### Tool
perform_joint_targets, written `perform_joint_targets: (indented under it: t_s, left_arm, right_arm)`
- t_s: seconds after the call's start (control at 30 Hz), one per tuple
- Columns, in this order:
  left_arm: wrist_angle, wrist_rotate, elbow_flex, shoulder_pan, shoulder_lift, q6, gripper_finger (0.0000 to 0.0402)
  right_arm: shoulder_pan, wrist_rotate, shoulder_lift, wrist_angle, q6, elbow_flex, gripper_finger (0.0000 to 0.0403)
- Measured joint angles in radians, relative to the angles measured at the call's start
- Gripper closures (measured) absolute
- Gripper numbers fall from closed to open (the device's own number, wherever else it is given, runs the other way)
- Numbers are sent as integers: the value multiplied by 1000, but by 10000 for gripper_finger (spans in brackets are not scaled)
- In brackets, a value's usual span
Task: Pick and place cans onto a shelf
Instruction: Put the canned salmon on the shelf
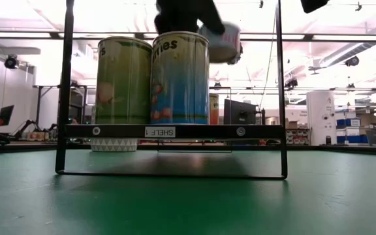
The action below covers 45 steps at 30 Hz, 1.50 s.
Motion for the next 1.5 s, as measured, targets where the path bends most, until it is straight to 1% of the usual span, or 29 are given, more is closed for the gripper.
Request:
perform_joint_targets:
  t_s: [0.2,0.4,0.6,0.87,1.5]
  left_arm:
    - [-37,16,-2,30,34,-59,129]
    - [-39,16,-5,46,53,-55,126]
    - [-38,10,-6,48,87,27,116]
    - [-17,11,-6,48,126,140,114]
    - [2,8,-5,48,128,159,113]
  right_arm:
    - [0,0,17,20,1,0,392]
    - [0,0,54,23,14,0,392]
    - [0,0,100,23,24,0,392]
    - [0,0,137,21,27,0,392]
    - [0,0,140,24,27,0,392]
